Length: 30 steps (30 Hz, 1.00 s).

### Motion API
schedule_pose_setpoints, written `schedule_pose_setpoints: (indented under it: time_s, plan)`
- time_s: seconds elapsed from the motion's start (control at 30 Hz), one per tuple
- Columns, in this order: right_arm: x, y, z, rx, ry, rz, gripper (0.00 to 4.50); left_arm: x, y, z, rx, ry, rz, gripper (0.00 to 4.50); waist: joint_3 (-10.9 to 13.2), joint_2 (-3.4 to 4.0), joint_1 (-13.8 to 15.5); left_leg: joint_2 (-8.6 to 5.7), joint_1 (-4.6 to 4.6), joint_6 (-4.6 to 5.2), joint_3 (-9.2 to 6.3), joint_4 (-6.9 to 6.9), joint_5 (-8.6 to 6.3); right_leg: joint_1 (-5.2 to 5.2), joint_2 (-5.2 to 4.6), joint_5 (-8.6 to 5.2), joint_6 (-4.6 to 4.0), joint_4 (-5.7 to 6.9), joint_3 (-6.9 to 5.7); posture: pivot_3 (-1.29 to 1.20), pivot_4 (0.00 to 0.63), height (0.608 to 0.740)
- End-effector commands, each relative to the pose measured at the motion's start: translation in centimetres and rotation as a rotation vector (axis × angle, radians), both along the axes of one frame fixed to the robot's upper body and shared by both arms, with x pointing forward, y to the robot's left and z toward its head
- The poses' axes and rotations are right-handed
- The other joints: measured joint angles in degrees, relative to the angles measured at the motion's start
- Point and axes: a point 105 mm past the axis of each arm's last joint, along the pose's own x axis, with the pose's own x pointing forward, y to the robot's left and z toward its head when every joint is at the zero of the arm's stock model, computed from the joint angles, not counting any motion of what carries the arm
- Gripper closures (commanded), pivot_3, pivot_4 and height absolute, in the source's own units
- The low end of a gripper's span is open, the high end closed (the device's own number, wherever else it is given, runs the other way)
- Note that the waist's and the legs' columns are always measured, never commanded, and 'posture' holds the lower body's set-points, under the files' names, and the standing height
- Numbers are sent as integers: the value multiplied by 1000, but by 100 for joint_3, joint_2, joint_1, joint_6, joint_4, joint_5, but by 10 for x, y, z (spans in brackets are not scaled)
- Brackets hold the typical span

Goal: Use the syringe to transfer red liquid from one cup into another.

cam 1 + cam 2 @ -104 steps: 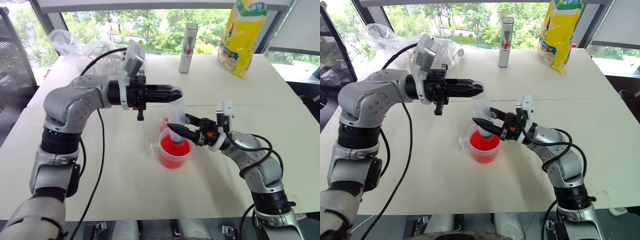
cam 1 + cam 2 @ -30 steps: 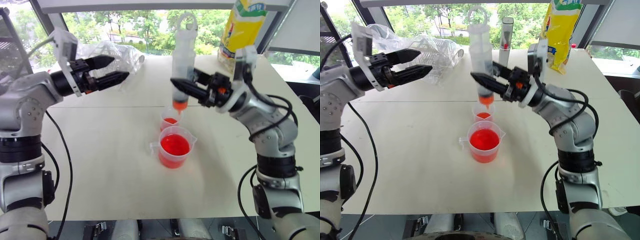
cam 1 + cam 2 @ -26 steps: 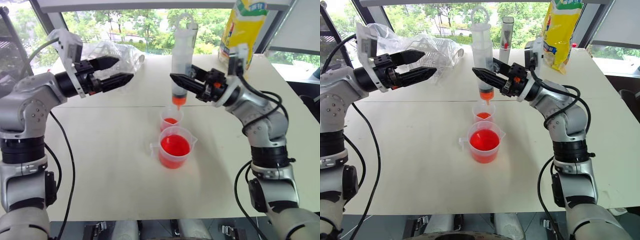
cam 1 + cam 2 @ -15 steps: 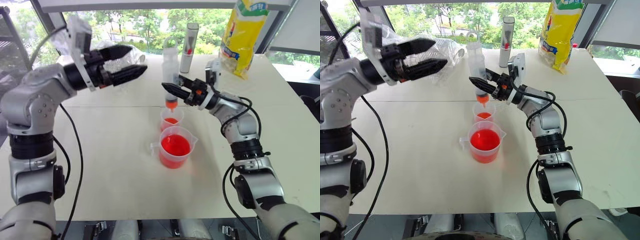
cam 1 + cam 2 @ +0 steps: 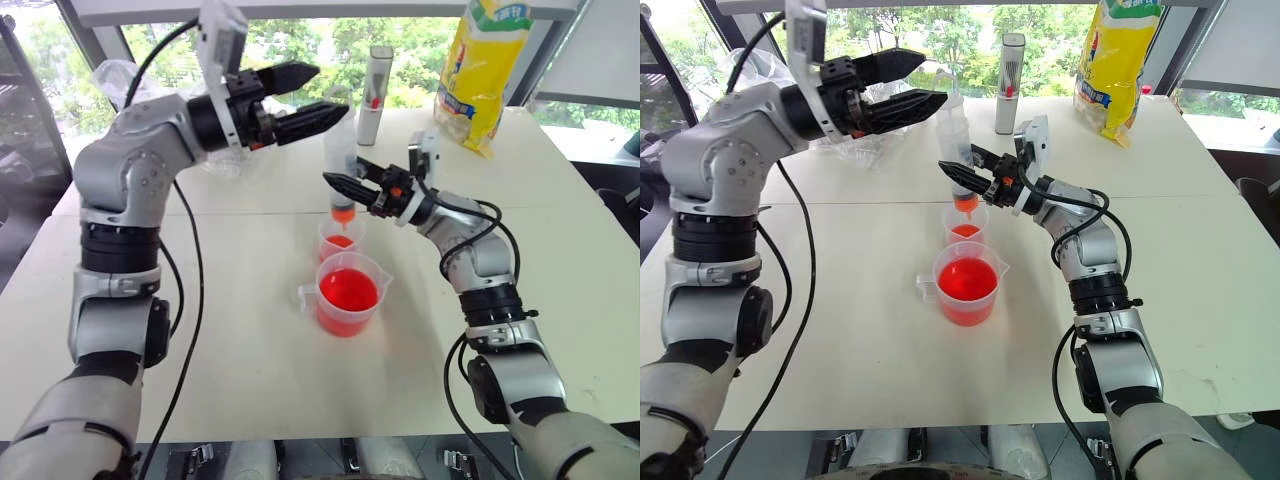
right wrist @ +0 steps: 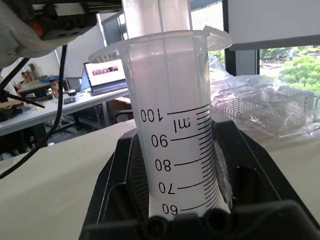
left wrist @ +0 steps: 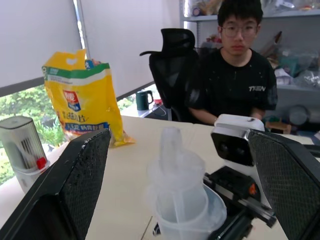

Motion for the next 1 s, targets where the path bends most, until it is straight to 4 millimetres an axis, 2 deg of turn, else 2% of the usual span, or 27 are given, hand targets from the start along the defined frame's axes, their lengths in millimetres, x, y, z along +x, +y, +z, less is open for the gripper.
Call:
schedule_pose_setpoints:
  time_s: [0.03, 0.13, 0.23, 0.33, 0.43, 0.5, 1.0]
  plan:
    - [-6, 1, 16, 17, -66, 11, 3127, -2, -5, 13, -2, -56, -16, 58, 0, 0, 1, 0, 0, 0, 0, 0, 0, 0, 0, 0, 0, 0, 0, 0, 150, 740]
    - [-6, 1, 16, 17, -65, 9, 3127, 1, -9, 12, -8, -46, -20, 58, 0, 0, 7, 0, -1, 0, 0, 0, 0, 0, 0, 0, 0, 0, 0, 0, 150, 740]
    - [-6, 2, 15, 19, -63, 12, 3127, 3, -14, 11, -19, -34, -31, 853, 0, 0, 6, -1, -2, 0, 0, 0, 0, 0, 0, 0, 0, -1, -1, 0, 150, 740]
    - [-7, 3, 14, 17, -62, 15, 3127, 3, -15, 14, -45, -26, -43, 2220, 0, 0, 4, 0, -2, 0, -1, -1, 0, 0, -1, 0, 0, -1, 0, 0, 150, 740]
    - [-7, 4, 14, 16, -61, 17, 3127, 3, -16, 14, -49, -25, -46, 3781, 0, 0, 2, 0, -2, 0, -1, -1, 0, 0, 0, 0, 0, -1, 0, 0, 150, 740]
    - [-7, 4, 14, 16, -60, 17, 3127, 3, -17, 12, -41, -21, -49, 4452, 0, 0, 6, 0, -2, 0, -1, -1, 0, 0, 0, 0, 0, -1, 0, 0, 150, 740]
    - [-12, 3, 25, 29, -83, 20, 3127, 2, -28, -21, 54, 29, -70, 4452, 0, 0, 5, 0, -2, 0, -1, -1, 0, 0, -1, 0, 0, -1, 0, 0, 150, 740]
